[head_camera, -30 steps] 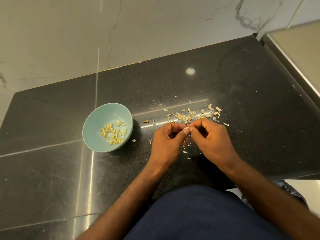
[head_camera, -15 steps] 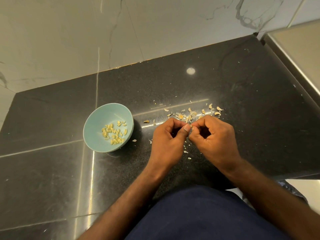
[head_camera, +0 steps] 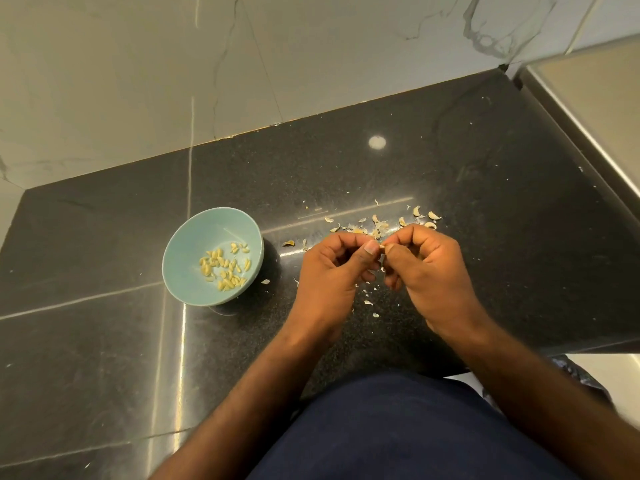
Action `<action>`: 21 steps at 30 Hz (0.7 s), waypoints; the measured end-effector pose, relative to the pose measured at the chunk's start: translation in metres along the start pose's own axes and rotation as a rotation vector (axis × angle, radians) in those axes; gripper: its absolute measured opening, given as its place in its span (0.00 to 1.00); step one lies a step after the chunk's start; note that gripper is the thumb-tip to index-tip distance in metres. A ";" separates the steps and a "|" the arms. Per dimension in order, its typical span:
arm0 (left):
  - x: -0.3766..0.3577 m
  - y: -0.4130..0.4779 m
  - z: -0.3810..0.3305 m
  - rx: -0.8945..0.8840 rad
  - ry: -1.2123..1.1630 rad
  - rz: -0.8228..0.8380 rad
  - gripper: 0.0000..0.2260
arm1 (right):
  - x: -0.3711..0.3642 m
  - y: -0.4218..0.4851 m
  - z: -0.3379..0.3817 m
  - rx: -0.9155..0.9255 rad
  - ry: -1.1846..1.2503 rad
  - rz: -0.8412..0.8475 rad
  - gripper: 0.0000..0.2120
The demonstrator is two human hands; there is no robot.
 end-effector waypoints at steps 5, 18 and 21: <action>-0.012 -0.001 0.012 0.150 -0.173 0.149 0.11 | -0.004 0.000 -0.008 -0.114 0.179 0.035 0.07; 0.003 0.001 0.018 0.239 -0.171 0.024 0.11 | 0.004 0.009 0.000 -0.033 -0.287 0.103 0.01; 0.006 0.002 0.011 0.170 -0.041 -0.003 0.10 | 0.002 0.012 0.003 -0.029 -0.379 0.142 0.12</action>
Point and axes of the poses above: each hand's wrist, its own y-axis towards the middle knuckle, its own x-axis out of the back of the hand, z = x × y, the point moved 9 cm from there along y, towards the middle knuckle, and after that the axes turned 9 degrees about y, right-handed, at the moved point
